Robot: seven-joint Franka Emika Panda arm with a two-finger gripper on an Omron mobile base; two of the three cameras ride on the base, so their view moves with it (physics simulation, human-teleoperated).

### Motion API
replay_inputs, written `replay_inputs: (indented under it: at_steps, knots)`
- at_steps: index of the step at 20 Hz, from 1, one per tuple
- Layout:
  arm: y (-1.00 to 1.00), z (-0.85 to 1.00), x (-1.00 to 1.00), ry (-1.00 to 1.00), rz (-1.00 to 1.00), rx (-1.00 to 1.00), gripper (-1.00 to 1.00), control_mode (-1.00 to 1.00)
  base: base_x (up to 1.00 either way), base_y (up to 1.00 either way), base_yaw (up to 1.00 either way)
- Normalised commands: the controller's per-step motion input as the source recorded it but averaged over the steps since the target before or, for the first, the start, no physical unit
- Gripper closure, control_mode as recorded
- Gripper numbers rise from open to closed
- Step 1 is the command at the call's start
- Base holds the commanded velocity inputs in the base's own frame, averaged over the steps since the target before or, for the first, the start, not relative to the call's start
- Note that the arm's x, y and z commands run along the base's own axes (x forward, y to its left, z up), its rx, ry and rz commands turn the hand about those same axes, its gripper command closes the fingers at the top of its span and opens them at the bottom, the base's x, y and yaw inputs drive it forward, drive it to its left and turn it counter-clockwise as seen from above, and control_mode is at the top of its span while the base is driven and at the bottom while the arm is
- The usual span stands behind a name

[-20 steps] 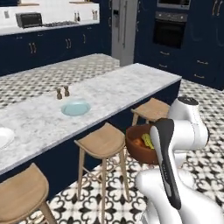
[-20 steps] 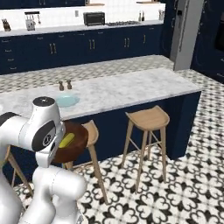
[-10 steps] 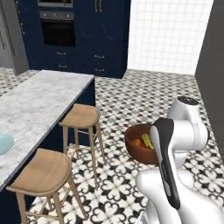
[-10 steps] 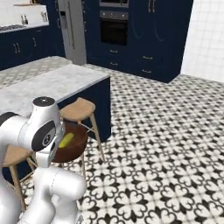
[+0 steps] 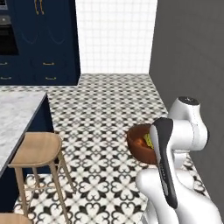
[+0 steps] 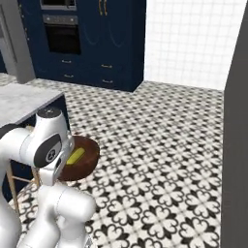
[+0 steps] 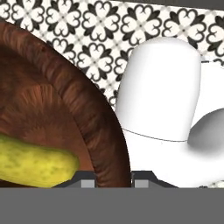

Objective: Pick the chicken drumstick and cucumber from their plates and place them in the bowl. Then put the bowl in the fridge.

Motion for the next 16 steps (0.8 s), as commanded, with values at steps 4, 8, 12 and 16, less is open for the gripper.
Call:
replay_inputs:
  at_steps: [4, 8, 12, 16]
  knots:
    - [0.0, 0.0, 0.0, 0.0, 0.0, 0.0, 1.0, 1.0, 1.0, 0.0, -0.09]
    - [0.0, 0.0, 0.0, 0.0, 0.0, 0.0, 1.0, 1.0, 1.0, 0.01, -0.04]
    - [0.0, 0.0, 0.0, 0.0, 0.0, 0.0, 1.0, 1.0, 1.0, 0.03, 0.0]
    - [0.0, 0.0, 0.0, 0.0, 0.0, 0.0, 1.0, 1.0, 1.0, 0.13, 0.06]
